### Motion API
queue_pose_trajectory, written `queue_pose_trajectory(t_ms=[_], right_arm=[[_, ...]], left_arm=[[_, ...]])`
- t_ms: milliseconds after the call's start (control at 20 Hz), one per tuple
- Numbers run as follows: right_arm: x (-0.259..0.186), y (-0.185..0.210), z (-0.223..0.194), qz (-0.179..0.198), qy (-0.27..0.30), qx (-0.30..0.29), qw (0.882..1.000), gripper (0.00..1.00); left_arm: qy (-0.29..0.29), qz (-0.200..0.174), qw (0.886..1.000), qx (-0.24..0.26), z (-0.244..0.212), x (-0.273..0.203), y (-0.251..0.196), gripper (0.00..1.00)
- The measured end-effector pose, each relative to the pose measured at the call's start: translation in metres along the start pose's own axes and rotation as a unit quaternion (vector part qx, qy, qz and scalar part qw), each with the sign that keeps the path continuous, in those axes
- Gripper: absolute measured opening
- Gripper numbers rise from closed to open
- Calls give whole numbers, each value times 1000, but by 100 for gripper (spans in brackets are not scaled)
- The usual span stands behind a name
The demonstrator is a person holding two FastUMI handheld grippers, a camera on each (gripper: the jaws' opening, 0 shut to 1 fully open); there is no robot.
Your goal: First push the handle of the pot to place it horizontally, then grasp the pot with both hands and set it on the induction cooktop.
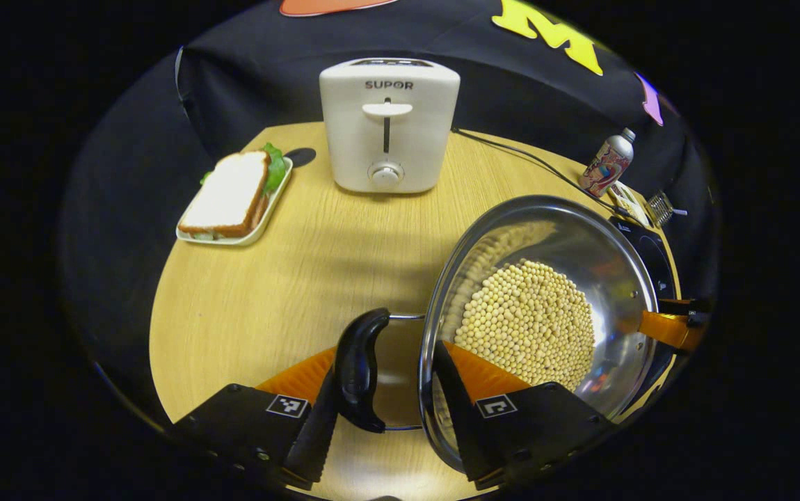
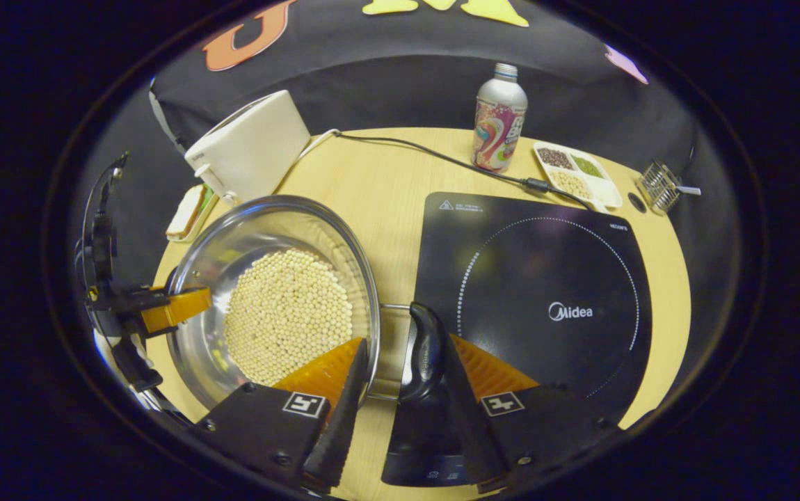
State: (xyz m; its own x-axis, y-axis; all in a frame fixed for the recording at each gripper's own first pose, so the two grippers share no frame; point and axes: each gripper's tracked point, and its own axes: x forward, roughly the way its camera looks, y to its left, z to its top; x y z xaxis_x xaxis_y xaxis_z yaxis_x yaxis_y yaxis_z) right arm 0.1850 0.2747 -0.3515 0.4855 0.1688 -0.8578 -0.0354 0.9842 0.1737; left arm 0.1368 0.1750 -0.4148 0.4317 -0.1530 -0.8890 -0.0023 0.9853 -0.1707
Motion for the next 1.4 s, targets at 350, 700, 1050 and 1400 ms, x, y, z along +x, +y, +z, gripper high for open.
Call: queue_pose_trajectory(t_ms=[350, 700, 1050, 1400], right_arm=[[-7, -3, -1, 31, 4, 22, 999, 53], [-60, -11, 17, 50, -73, -28, 996, 53], [-110, -68, 9, 54, -104, -16, 993, 53], [-141, -168, -13, 19, -114, 15, 993, 55]], left_arm=[[-8, 2, 1000, 11, 7, -10, -7, 63], [-46, 12, 999, 6, 13, -36, 3, 63], [-72, 14, 997, 22, 8, -31, -2, 63], [-64, -17, 997, 39, 10, -17, -3, 63]])
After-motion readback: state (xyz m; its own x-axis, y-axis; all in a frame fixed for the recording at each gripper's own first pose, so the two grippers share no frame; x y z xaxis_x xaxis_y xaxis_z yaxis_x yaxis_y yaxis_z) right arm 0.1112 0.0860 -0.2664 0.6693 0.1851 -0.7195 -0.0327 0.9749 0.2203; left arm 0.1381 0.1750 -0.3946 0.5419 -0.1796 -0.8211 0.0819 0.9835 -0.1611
